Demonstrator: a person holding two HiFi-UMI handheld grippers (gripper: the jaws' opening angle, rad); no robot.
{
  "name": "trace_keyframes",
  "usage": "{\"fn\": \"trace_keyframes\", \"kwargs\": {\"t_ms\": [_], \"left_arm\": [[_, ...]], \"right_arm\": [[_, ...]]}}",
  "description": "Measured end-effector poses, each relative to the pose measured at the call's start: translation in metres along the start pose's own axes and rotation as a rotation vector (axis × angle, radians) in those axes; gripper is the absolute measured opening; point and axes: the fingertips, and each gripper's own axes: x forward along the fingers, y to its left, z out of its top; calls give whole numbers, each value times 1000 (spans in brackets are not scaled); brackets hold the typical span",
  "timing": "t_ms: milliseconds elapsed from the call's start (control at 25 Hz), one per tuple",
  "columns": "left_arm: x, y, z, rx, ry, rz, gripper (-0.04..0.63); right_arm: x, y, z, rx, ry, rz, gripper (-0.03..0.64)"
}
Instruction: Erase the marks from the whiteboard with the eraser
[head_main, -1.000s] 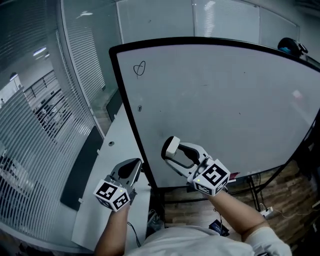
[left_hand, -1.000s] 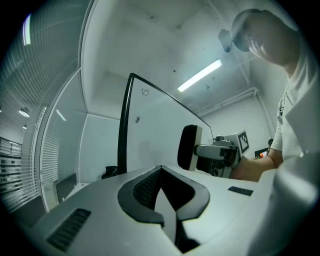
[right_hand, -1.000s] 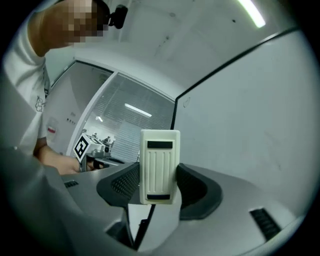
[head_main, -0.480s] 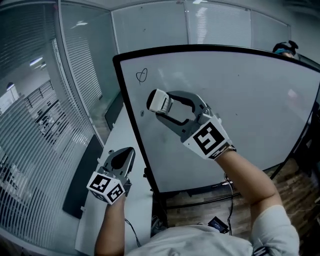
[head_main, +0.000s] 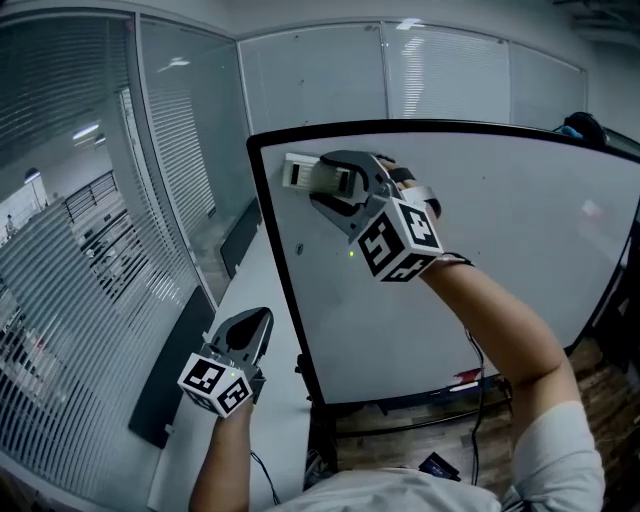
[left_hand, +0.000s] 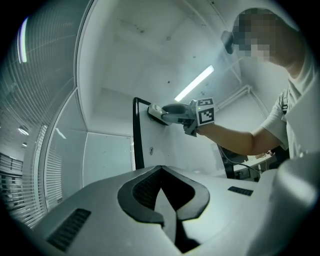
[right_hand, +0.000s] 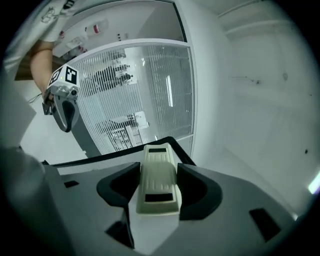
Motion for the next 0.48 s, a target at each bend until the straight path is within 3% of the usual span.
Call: {"fn": "trace_keyframes", "kwargs": {"t_ms": [120, 280, 480], "left_arm": [[-2, 2, 1, 4, -4, 11, 6], [-5, 7, 0, 9, -3, 20, 6], [-9, 7, -4, 4, -5, 21, 6]], "right_arm": [[4, -19, 10, -79, 7, -44, 241], [7, -45, 18, -73, 5, -104, 241], [10, -13, 19, -54, -5, -19, 241]]}}
